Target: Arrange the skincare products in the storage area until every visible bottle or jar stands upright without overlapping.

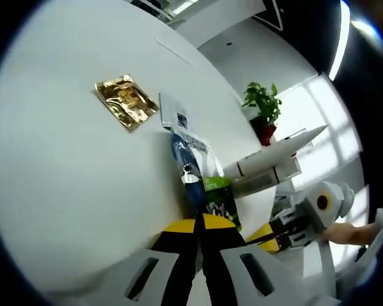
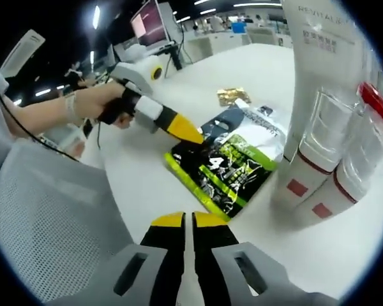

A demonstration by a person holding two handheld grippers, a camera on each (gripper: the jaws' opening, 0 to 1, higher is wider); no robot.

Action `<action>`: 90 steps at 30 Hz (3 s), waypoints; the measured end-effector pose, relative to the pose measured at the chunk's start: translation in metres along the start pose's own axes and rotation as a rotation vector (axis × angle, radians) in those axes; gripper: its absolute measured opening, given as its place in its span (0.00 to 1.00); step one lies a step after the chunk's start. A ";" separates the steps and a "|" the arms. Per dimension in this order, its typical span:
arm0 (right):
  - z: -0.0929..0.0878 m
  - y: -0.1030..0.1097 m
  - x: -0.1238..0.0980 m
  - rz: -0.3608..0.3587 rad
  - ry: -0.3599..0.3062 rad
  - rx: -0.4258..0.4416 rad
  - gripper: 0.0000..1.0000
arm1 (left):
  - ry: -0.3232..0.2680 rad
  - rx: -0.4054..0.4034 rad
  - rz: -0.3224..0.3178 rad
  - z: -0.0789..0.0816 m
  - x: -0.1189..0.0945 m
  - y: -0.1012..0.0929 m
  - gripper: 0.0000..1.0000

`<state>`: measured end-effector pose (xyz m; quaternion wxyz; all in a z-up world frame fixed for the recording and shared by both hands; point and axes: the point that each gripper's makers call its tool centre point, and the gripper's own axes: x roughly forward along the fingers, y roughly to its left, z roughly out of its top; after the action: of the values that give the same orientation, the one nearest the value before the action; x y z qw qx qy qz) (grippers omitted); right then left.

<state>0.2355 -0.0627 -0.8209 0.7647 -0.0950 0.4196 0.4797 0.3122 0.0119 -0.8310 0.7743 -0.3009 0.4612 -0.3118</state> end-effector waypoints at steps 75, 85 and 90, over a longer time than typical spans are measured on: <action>0.036 0.012 -0.066 -0.088 -0.220 0.036 0.25 | 0.069 0.295 0.041 -0.021 -0.004 -0.050 0.44; 0.042 0.002 -0.091 -0.189 -0.279 0.031 0.47 | 0.073 0.310 0.044 -0.021 -0.004 -0.051 0.50; 0.042 -0.005 -0.098 -0.225 -0.296 0.040 0.63 | 0.073 0.311 0.050 -0.020 -0.004 -0.048 0.50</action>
<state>0.2442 -0.1064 -0.7236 0.8688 -0.0542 0.2987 0.3913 0.2825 -0.0190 -0.8007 0.8018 -0.1542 0.4425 -0.3708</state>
